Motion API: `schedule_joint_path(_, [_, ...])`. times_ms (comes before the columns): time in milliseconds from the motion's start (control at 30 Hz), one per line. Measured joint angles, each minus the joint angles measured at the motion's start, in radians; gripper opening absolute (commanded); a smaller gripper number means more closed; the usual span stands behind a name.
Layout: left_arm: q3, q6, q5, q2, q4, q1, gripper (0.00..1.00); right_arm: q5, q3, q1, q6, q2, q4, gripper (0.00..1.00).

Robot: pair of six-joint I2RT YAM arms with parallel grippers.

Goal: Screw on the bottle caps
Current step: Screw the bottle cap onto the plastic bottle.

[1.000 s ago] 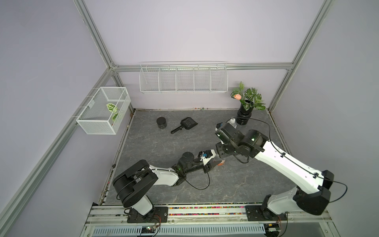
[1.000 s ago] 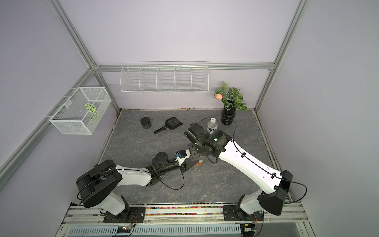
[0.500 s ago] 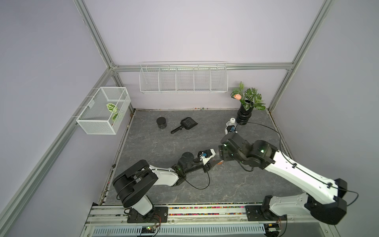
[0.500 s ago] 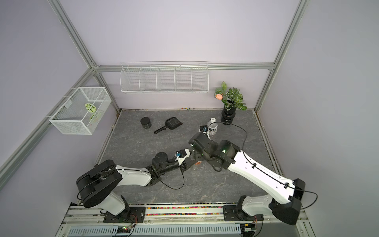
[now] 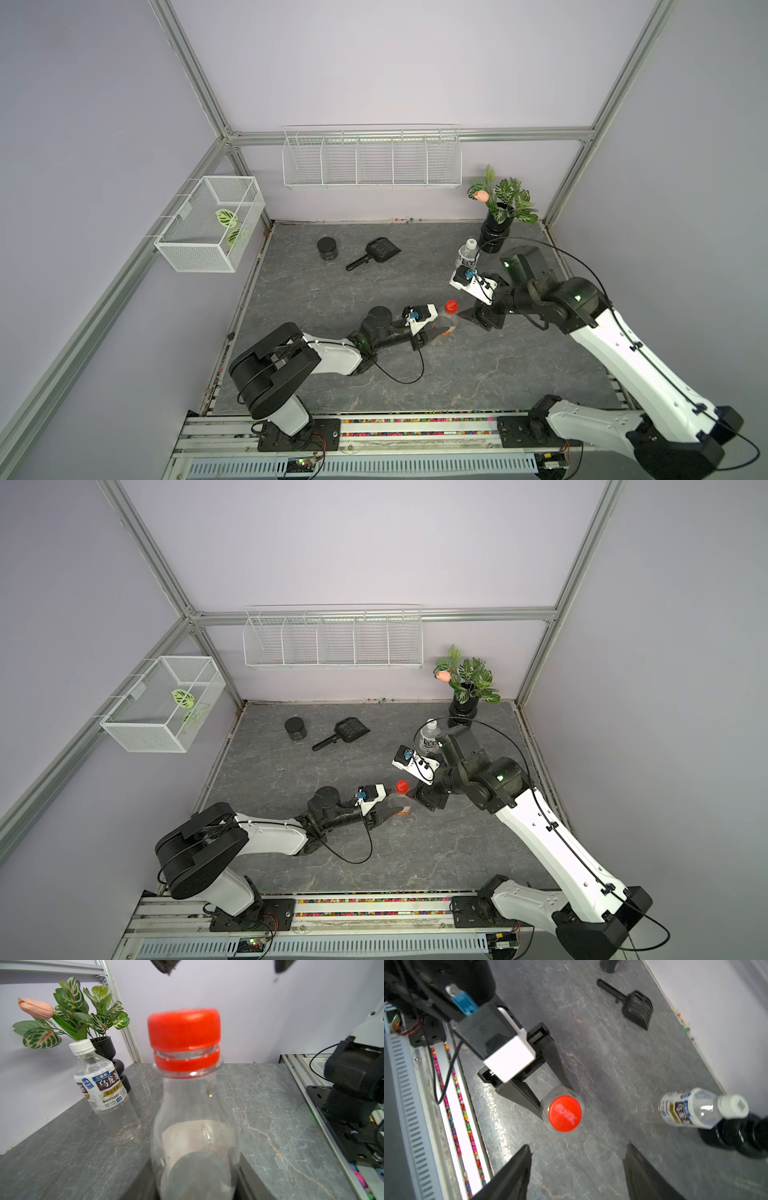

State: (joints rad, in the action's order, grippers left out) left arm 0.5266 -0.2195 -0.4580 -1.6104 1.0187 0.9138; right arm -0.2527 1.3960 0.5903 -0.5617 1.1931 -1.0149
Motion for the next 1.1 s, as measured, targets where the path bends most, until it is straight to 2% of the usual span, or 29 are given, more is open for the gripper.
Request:
schedule_joint_path(133, [0.009,0.000,-0.036,-0.005,-0.008,-0.006,0.49,-0.078,0.109,-0.008,-0.132,0.121,-0.074,0.65])
schedule_joint_path(267, [0.014,-0.003,-0.051,-0.006,-0.017,-0.009,0.48,-0.134,0.131,-0.008,-0.205,0.188,-0.134,0.62])
schedule_joint_path(400, [0.017,-0.003,-0.058,-0.006,-0.023,-0.011,0.48,-0.166,0.132,-0.009,-0.241,0.207,-0.157,0.53])
schedule_joint_path(567, [0.020,-0.009,-0.068,-0.006,-0.030,-0.011,0.49,-0.173,0.132,-0.009,-0.263,0.207,-0.160,0.38])
schedule_joint_path(667, [0.020,-0.013,-0.074,-0.006,-0.031,-0.011,0.49,-0.171,0.132,-0.010,-0.266,0.207,-0.159,0.33])
schedule_joint_path(767, [0.021,-0.013,-0.077,-0.006,-0.033,-0.011,0.49,-0.171,0.131,-0.010,-0.267,0.206,-0.154,0.33])
schedule_joint_path(1000, [0.033,-0.014,-0.091,-0.006,-0.052,-0.011,0.48,-0.153,0.097,-0.010,-0.266,0.186,-0.144,0.45])
schedule_joint_path(1100, [0.033,-0.014,-0.092,-0.006,-0.052,-0.011,0.48,-0.141,0.094,-0.010,-0.266,0.185,-0.145,0.44])
